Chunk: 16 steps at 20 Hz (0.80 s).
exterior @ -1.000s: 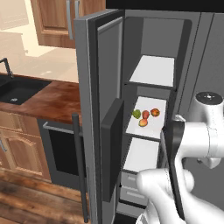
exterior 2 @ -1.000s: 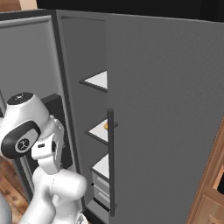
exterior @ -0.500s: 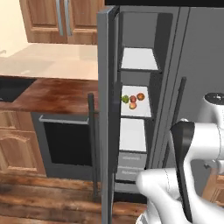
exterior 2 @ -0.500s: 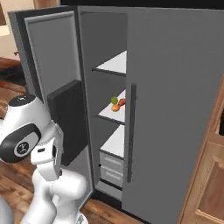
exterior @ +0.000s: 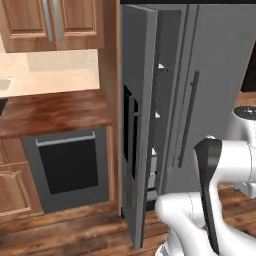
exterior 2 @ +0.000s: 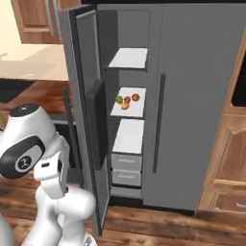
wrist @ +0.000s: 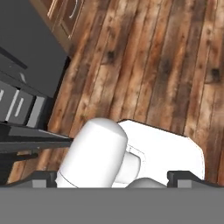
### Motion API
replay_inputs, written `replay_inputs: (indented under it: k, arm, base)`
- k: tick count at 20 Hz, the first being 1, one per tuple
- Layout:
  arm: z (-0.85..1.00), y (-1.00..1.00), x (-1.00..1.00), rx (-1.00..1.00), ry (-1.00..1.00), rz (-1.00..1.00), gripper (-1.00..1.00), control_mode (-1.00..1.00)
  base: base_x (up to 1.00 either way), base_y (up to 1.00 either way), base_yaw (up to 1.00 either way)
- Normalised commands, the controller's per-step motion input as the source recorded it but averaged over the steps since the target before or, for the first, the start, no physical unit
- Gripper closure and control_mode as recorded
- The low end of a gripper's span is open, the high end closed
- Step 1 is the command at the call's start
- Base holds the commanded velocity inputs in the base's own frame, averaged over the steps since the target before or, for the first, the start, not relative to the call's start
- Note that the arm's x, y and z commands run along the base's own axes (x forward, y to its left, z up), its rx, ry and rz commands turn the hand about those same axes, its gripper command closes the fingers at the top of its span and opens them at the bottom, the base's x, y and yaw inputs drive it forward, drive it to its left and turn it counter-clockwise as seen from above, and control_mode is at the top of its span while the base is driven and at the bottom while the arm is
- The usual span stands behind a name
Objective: Take the peach and sweet potato from the highest rack and move them to the second highest rack where the broccoli and mango are located, to maximize freezer space. Close the freezer door after rearranging.
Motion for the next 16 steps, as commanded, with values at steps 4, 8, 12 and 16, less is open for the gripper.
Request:
replay_inputs:
  k: [4,8,12,16]
  arm:
    - [0.0,0.0,0.0,0.0,0.0,0.0,-1.0,1.0]
    - [0.0,0.0,0.0,0.0,0.0,0.0,-1.0,1.0]
    - [0.0,0.0,0.0,0.0,0.0,0.0,-1.0,1.0]
    - [0.0,0.0,0.0,0.0,0.0,0.0,-1.0,1.0]
  base:
    - [-0.35,1.0,-0.56]
    - [-0.26,1.0,-0.53]
    - [-0.12,1.0,-0.52]
    - [0.0,1.0,-0.51]
